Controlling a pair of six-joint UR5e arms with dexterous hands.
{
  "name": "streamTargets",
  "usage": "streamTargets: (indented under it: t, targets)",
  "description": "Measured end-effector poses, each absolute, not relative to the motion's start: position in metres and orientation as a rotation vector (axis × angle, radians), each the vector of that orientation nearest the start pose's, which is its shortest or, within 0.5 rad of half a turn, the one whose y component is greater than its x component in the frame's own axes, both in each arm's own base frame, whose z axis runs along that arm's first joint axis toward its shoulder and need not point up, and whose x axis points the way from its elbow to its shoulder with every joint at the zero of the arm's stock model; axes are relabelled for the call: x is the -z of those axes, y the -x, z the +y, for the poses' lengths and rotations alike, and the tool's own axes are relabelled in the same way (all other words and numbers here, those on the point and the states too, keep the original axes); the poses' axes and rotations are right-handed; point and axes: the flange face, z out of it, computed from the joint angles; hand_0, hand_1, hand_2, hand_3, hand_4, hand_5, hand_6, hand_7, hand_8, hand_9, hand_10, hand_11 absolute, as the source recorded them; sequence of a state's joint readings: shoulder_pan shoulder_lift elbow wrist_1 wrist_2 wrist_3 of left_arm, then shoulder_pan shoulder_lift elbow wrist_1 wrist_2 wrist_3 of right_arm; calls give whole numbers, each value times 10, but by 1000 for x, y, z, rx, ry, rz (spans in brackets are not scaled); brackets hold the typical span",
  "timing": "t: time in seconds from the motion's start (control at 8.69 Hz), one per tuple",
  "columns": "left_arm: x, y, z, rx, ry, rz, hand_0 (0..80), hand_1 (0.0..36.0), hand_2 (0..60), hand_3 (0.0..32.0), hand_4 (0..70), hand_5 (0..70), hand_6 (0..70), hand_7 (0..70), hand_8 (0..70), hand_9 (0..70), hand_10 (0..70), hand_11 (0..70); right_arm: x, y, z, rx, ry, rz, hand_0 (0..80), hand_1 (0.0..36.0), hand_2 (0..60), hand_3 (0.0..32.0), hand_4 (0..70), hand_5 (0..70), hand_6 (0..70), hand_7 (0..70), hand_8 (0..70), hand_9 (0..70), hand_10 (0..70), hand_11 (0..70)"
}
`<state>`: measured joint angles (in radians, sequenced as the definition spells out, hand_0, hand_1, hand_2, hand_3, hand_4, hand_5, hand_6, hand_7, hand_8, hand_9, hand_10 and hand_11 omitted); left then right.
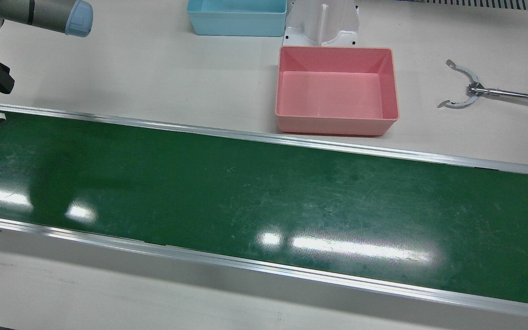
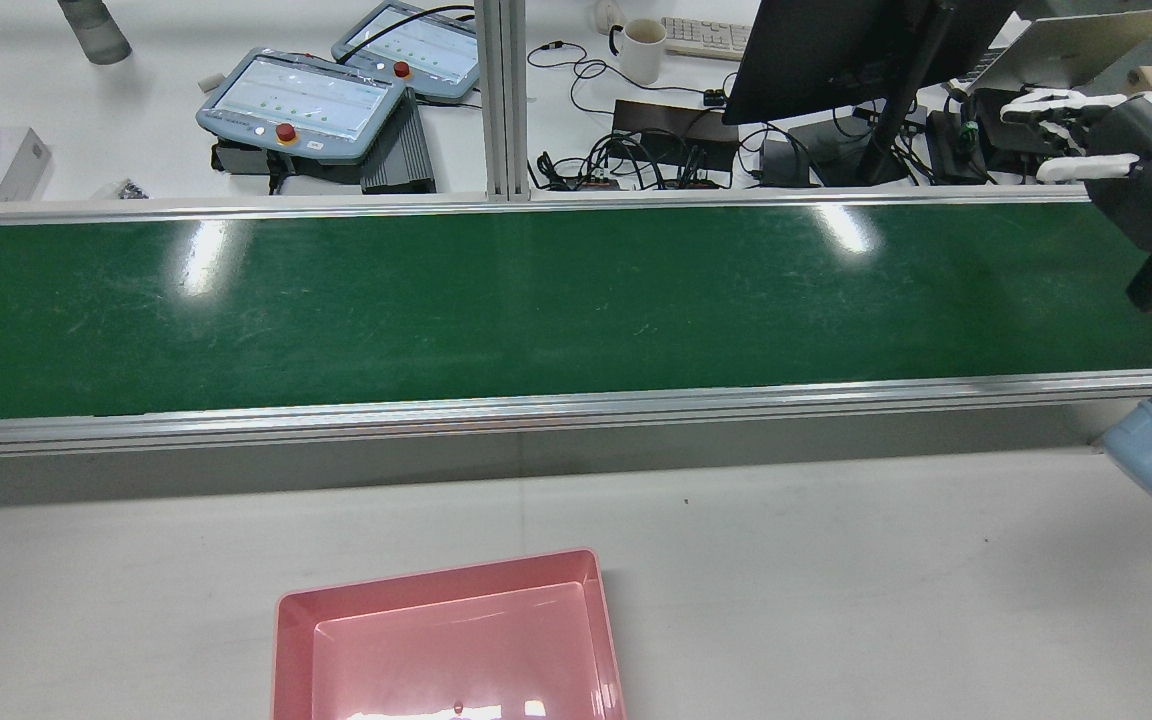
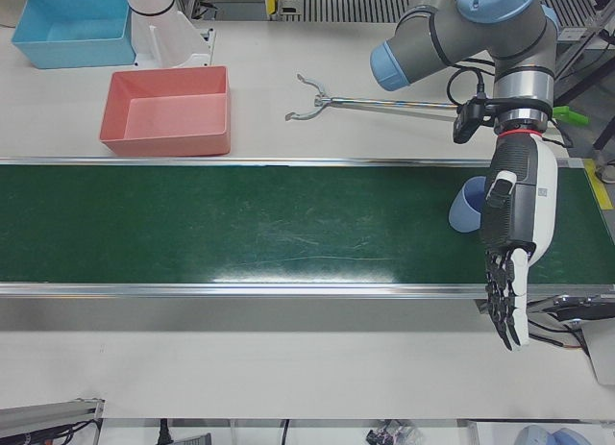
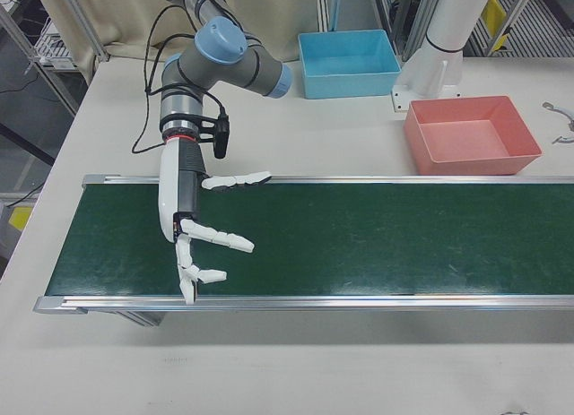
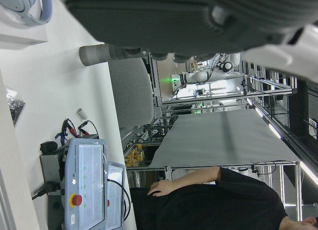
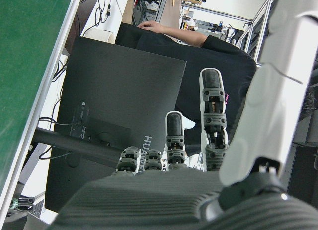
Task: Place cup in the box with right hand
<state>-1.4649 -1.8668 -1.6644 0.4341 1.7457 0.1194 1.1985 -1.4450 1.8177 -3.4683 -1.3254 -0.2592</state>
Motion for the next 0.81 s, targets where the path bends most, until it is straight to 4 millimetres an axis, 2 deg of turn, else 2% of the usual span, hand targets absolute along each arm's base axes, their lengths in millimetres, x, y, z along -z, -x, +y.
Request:
streamTargets:
  t: [0.81]
  targets:
    - [-524, 54, -589, 2046, 169, 1990, 0, 0, 0, 0, 0, 0, 0, 0, 0, 0, 0, 0, -536, 43, -542, 2328, 150, 2473, 563, 111, 0, 0, 423, 47, 93, 446, 22, 103, 61, 102]
